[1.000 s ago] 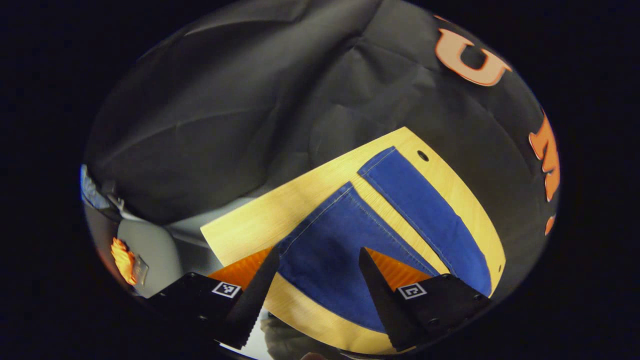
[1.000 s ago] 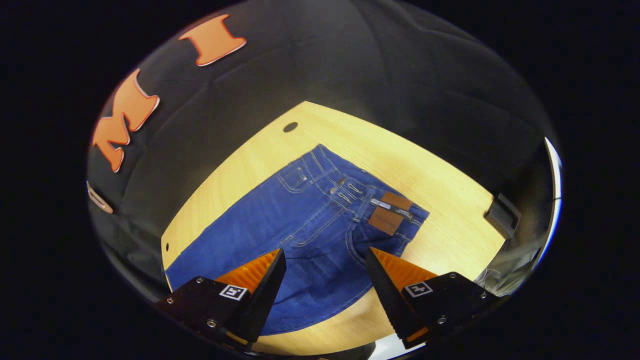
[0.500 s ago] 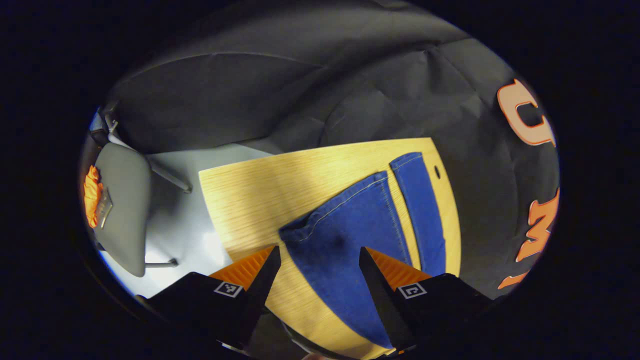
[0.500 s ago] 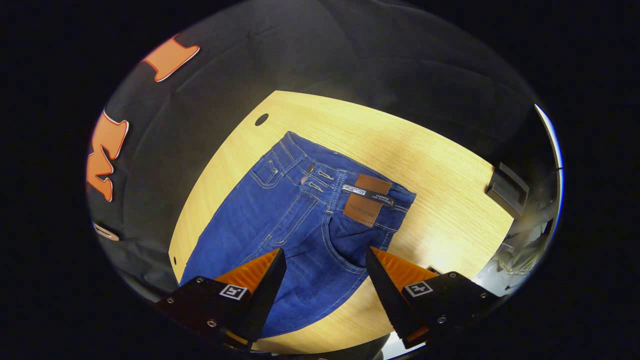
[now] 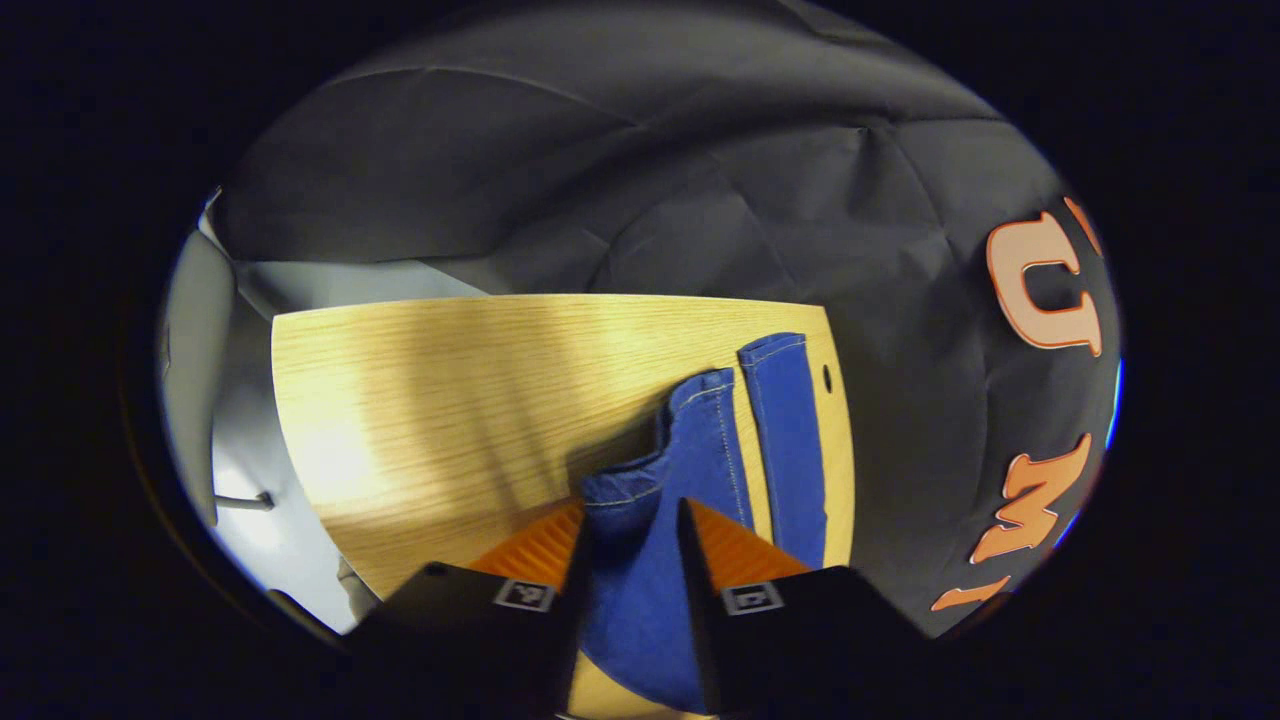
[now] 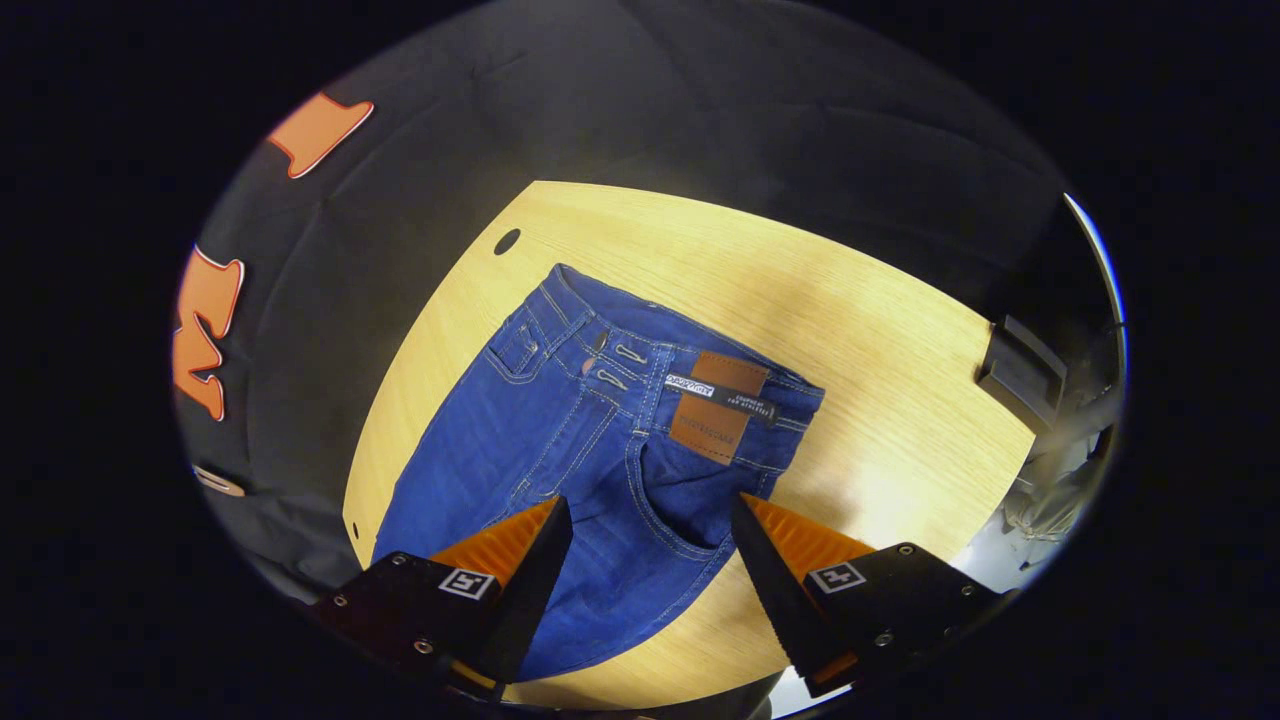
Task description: Grasp the waist and the cuffs of the jeans and fold them to make the two legs overlap; first hold the waist and fold one-third of the jeans toward the cuffs, then hold the cuffs and fold the remaining one-third in the same direction to finish folding.
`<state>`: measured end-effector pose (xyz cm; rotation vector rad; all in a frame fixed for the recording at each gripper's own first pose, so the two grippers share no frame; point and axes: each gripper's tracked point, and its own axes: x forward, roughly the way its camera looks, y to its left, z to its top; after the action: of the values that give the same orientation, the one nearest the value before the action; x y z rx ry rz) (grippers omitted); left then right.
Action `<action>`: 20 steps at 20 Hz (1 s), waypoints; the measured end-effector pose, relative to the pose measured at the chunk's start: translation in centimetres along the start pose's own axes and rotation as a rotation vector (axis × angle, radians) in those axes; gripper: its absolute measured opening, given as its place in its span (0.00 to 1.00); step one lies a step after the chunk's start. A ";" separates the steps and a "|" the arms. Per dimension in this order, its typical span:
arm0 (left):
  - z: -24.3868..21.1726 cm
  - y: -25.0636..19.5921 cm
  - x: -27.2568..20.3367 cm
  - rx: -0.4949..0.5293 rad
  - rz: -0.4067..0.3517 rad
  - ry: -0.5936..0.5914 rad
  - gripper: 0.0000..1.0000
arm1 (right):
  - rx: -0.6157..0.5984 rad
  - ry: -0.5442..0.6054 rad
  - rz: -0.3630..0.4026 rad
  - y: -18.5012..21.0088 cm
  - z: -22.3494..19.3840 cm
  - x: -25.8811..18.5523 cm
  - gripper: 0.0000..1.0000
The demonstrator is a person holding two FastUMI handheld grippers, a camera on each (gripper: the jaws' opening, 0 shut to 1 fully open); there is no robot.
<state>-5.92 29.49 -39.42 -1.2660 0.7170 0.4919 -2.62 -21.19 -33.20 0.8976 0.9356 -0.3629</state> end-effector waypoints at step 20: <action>-0.4 -2.9 -0.8 0.293 0.167 -0.029 0.05 | -0.015 0.136 -0.143 -4.7 0.1 3.4 0.30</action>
<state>-4.52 28.48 -36.93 -0.9283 0.8419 0.5186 -3.55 -23.73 -38.29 0.8523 1.1299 -0.4202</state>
